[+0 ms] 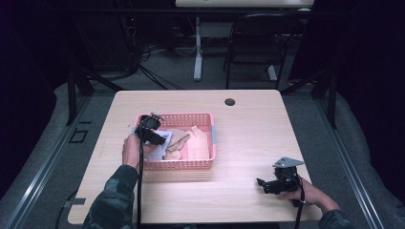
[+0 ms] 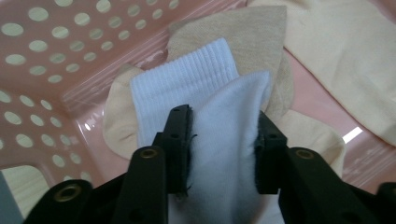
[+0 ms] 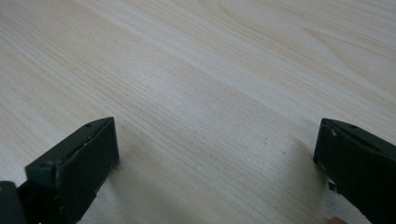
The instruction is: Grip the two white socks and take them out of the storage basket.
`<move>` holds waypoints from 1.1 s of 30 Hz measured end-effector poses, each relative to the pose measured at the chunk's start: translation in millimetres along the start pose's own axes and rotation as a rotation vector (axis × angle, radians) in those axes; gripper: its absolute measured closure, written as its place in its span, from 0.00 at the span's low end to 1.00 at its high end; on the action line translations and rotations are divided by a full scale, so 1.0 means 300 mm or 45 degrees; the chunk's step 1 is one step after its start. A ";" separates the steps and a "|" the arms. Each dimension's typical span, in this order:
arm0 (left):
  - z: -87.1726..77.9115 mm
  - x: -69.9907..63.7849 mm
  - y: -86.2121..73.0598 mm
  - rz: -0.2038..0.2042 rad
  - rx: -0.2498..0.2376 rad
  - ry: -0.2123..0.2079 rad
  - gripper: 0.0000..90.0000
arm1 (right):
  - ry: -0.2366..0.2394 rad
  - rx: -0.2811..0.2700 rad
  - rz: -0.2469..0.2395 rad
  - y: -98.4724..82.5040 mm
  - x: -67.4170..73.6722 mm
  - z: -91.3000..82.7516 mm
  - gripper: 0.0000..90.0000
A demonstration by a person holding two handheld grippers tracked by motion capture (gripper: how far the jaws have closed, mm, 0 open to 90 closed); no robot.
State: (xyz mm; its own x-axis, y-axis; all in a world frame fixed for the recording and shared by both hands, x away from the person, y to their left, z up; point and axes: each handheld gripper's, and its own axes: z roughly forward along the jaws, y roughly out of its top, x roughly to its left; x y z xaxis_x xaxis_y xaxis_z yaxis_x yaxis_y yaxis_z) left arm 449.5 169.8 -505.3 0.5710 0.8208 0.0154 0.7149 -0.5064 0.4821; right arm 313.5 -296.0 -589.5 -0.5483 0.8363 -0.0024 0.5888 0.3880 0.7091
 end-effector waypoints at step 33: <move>-0.295 0.057 0.035 0.004 -0.223 -0.014 0.86 | 0.003 -0.007 0.005 -0.001 0.002 0.001 0.00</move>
State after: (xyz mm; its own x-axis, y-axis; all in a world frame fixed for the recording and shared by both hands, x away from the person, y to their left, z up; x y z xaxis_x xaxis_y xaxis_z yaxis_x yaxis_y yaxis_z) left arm 431.0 202.1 -422.4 0.5784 0.8157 0.0081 0.6325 -0.4547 0.6271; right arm 313.2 -295.6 -589.8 -0.5470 0.8371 0.0021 0.5878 0.3823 0.7129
